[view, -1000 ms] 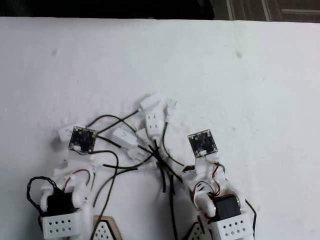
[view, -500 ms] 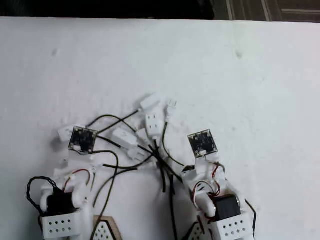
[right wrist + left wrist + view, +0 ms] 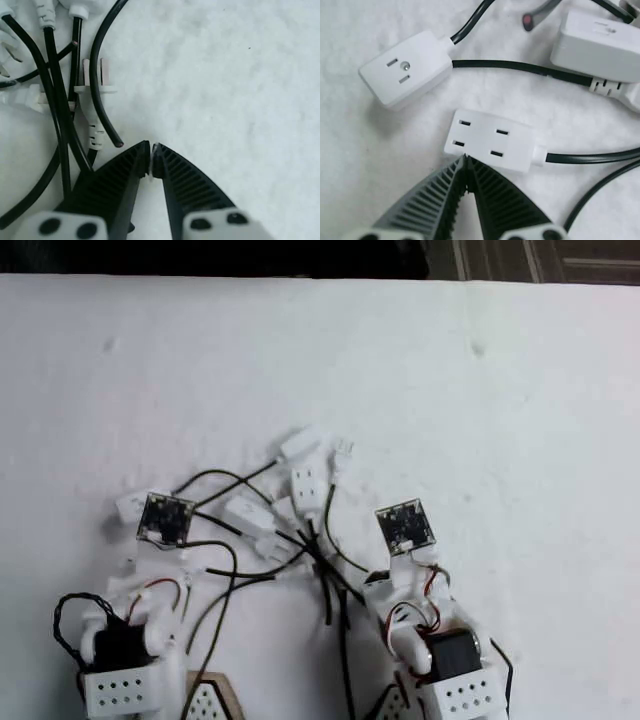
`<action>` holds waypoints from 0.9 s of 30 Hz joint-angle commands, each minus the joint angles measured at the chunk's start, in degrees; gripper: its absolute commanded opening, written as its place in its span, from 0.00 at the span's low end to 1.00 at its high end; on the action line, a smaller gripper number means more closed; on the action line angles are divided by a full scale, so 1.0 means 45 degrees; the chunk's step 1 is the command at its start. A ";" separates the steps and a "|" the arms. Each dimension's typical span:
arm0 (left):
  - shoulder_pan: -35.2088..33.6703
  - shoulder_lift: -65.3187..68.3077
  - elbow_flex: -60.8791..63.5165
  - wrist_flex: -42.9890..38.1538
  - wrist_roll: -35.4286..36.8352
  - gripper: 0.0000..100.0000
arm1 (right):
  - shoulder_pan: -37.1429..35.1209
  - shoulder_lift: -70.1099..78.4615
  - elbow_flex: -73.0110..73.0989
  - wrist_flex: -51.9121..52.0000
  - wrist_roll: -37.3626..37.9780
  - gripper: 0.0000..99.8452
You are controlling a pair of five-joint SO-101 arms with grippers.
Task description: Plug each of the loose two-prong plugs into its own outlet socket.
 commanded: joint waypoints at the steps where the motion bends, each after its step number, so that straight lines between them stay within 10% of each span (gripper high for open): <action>1: -0.0068 -0.0029 -0.0039 0.0078 -0.0078 0.03 | 0.0010 -0.0049 0.0137 0.0068 0.0000 0.02; 27: 0.0107 -0.0068 -0.5275 -0.0020 -0.0039 0.02 | 0.0127 -0.0088 -0.0996 -0.0049 0.0117 0.02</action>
